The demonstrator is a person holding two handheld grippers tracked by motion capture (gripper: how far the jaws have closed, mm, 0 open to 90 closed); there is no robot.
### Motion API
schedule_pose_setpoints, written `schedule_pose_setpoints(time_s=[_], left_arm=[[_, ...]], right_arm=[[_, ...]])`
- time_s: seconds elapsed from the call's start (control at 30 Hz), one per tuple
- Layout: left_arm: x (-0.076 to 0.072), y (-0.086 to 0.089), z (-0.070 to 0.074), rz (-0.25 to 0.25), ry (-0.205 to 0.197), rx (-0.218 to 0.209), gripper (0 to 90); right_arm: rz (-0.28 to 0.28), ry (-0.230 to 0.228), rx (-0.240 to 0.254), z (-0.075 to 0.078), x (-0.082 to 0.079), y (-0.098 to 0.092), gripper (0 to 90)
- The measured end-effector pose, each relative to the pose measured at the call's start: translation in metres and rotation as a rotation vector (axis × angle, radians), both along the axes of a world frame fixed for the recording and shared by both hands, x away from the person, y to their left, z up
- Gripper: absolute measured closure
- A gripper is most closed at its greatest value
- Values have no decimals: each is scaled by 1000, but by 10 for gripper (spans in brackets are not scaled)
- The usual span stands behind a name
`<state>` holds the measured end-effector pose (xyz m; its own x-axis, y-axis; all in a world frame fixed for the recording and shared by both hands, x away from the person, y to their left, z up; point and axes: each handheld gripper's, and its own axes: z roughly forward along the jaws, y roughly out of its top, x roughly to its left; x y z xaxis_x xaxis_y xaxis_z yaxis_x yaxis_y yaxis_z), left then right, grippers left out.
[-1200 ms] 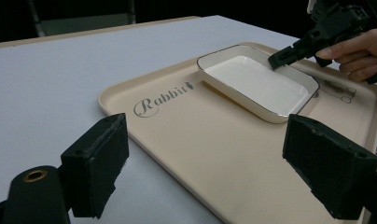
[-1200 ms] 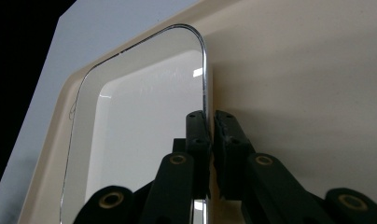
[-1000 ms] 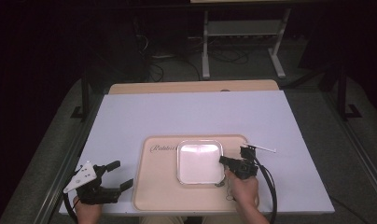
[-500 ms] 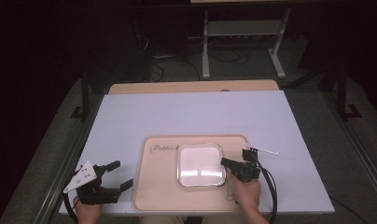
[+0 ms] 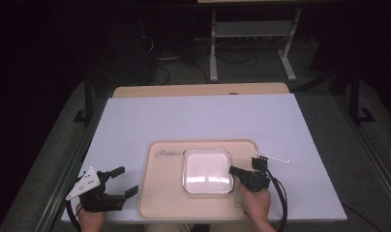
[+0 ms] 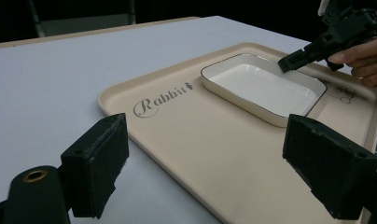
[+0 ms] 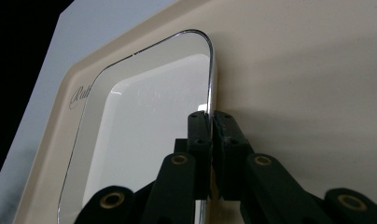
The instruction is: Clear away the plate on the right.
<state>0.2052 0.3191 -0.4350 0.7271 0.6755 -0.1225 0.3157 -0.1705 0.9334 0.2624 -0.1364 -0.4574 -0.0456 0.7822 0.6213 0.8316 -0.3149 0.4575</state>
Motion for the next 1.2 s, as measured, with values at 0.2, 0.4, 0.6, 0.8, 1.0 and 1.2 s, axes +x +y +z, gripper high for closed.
schedule_pose_setpoints(time_s=[0.2, 0.4, 0.6, 0.8, 1.0, 1.2], left_arm=[[0, 0, 0, -2, 0, 3, 140], [0, 0, 0, -1, 2, 6, 140], [0, 0, 0, 0, 1, 5, 140], [0, -1, 0, -3, 3, 9, 140], [1, -1, -1, -7, 8, 13, 140], [1, -2, -2, -7, 9, 16, 140]], right_arm=[[6, -5, -2, 0, -2, 1, 848], [12, -44, -16, 4, -4, -2, 767], [5, -97, -20, 13, -6, -11, 687], [1, -158, -51, 25, -6, -20, 600], [11, -223, -91, 36, -4, -31, 519], [30, -266, -145, 42, -1, -39, 445]])
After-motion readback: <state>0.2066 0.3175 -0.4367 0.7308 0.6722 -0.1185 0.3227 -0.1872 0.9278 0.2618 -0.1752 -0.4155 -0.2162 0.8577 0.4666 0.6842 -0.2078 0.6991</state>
